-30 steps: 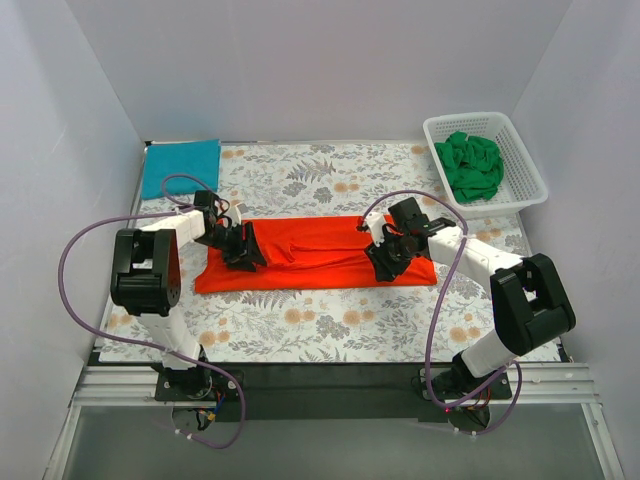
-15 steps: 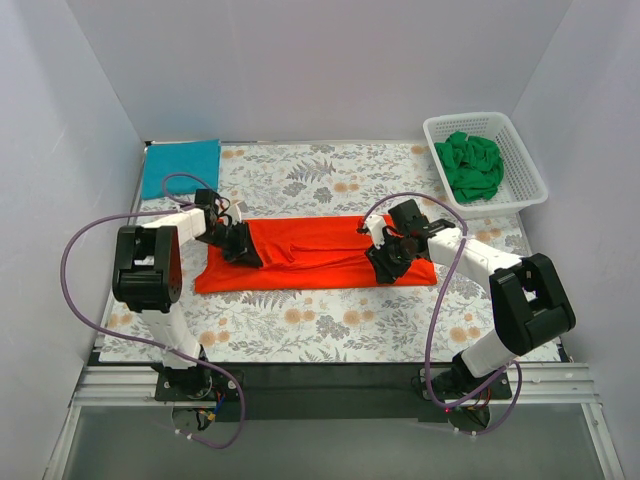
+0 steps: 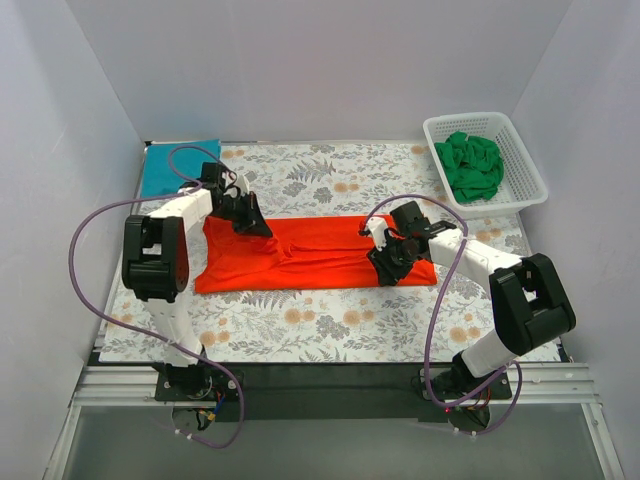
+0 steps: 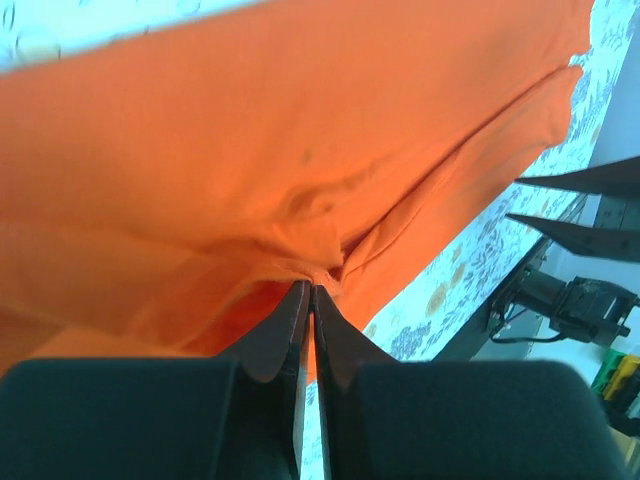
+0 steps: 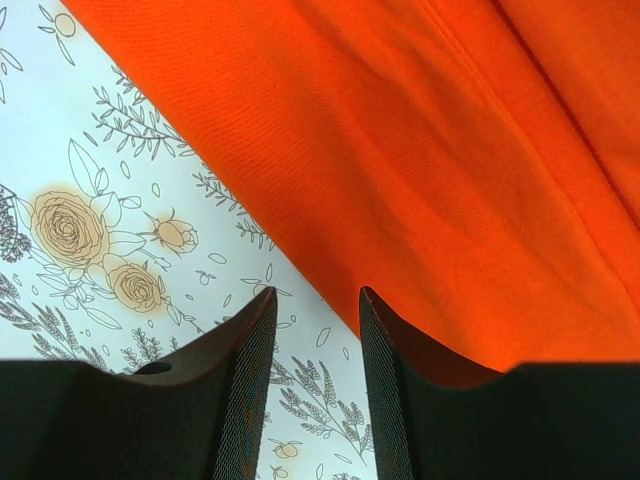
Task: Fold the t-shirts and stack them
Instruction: Fold the tshirt
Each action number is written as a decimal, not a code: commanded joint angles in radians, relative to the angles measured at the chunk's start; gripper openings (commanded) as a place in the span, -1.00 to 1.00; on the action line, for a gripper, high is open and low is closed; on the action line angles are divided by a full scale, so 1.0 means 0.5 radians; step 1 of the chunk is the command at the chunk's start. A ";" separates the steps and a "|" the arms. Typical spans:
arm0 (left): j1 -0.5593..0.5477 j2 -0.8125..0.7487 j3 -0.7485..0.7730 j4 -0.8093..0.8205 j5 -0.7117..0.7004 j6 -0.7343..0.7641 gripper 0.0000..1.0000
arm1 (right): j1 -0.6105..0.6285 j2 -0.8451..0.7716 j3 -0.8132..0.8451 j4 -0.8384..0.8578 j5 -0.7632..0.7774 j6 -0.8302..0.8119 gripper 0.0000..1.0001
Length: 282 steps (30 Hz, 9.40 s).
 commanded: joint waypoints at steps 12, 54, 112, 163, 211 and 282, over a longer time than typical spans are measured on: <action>-0.098 -0.082 0.252 0.106 0.046 0.064 -0.35 | -0.029 -0.077 -0.030 -0.019 -0.019 -0.035 -0.10; -0.432 0.096 0.215 0.186 -0.365 0.245 -0.66 | -0.038 0.009 0.093 0.015 -0.105 0.008 -0.14; -0.386 -0.070 -0.175 0.637 -0.875 0.402 -0.66 | -0.072 0.009 0.074 -0.001 -0.080 0.002 -0.18; -0.328 0.832 1.475 -0.335 -0.813 0.374 -0.77 | 0.637 0.003 0.304 -0.611 -0.553 -0.262 -0.50; -0.362 0.228 0.421 0.103 -0.626 0.052 -0.41 | 0.078 1.113 1.786 -0.013 -0.522 0.336 -0.35; -0.521 -1.861 -1.272 0.174 0.153 1.460 0.79 | 0.293 -0.577 0.121 -0.317 -0.381 -0.710 0.65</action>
